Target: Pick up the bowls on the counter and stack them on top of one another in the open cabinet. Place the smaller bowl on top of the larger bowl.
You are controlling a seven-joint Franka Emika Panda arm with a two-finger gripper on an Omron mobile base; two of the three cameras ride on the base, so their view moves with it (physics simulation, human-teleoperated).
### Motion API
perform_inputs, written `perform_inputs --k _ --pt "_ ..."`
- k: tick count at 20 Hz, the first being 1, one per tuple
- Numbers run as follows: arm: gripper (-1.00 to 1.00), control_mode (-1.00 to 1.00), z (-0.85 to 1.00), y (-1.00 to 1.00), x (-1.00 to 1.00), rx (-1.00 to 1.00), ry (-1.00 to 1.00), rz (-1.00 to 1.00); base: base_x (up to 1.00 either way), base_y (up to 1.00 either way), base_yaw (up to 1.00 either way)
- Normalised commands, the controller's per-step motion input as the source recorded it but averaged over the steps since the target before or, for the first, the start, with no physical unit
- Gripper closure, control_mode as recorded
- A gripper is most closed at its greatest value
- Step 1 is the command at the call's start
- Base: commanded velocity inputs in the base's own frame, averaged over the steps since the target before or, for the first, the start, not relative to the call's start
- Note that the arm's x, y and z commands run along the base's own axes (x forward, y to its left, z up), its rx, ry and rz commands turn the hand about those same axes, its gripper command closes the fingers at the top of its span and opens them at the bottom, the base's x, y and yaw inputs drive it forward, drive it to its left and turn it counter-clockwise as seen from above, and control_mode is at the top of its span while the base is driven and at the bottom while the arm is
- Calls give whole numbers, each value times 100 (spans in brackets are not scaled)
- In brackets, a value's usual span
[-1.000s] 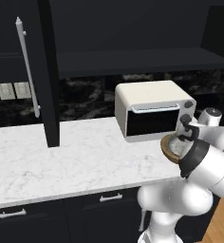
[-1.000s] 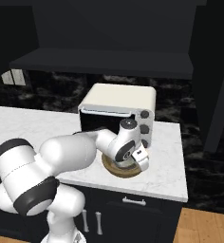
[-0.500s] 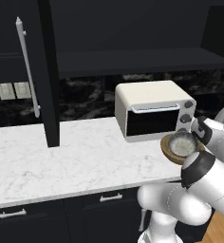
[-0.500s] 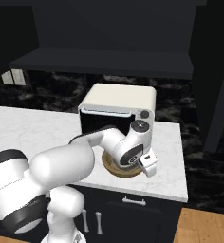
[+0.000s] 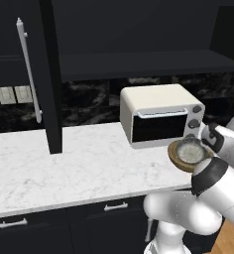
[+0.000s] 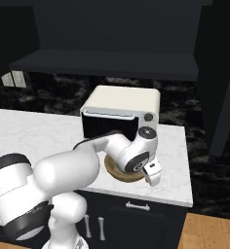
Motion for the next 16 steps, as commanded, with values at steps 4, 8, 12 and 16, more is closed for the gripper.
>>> perform_inputs --k 4,8,12,16 --pt "-100 -100 -48 18 0 0 14 0 0 0 0" --pt "-100 -100 -35 17 0 0 11 0 0 0 0" --pt "-100 -100 -18 16 2 0 5 0 0 0 0" --pt "-100 -100 -20 9 0 0 3 0 0 0 0"
